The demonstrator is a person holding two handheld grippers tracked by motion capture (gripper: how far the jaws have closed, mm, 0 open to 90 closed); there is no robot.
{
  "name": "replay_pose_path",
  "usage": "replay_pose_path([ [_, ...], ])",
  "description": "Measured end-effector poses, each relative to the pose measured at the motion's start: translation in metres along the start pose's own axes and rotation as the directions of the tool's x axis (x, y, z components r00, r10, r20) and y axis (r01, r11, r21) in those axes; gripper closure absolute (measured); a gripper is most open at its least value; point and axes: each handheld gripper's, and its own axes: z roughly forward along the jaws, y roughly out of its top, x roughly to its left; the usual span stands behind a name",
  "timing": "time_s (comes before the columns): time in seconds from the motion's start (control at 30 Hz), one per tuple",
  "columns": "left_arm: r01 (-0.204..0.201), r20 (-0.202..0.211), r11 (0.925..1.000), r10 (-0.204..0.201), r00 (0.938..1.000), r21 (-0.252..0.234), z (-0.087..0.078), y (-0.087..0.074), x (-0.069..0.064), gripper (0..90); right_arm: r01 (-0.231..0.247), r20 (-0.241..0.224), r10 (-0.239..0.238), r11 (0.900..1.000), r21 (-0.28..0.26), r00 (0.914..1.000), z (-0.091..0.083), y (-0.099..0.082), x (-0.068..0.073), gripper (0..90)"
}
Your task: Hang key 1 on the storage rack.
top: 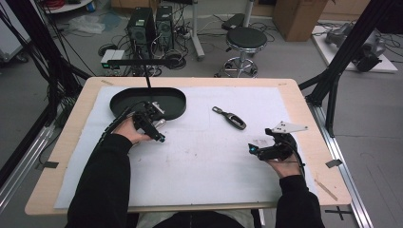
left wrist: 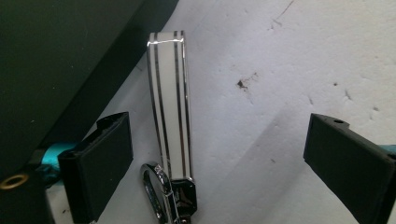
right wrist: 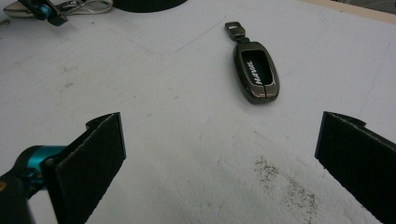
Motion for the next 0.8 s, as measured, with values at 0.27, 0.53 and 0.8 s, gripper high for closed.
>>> replay_pose_path([
  [0.27, 0.003, -0.004, 0.9999, -0.003, 1.0000, 0.012, 0.0085, 0.0001, -0.0005, 11.4, 0.013, 0.009, -0.013, 0.9999, 0.001, 0.9999, 0.0002, 0.0001, 0.0003, 1.3],
  [0.53, 0.001, 0.001, 0.9997, -0.001, 1.0000, -0.023, 0.0062, 0.0009, 0.0000, 25.5, 0.011, 0.016, -0.011, 0.9999, -0.005, 0.9998, -0.0015, 0.0002, 0.0005, 1.3],
  [0.8, 0.056, -0.004, 0.9967, -0.057, 0.9984, -0.059, 0.0008, 0.0010, 0.0033, 72.9, 0.026, 0.027, -0.026, 0.9997, -0.002, 0.9993, -0.0008, 0.0001, 0.0008, 1.4],
])
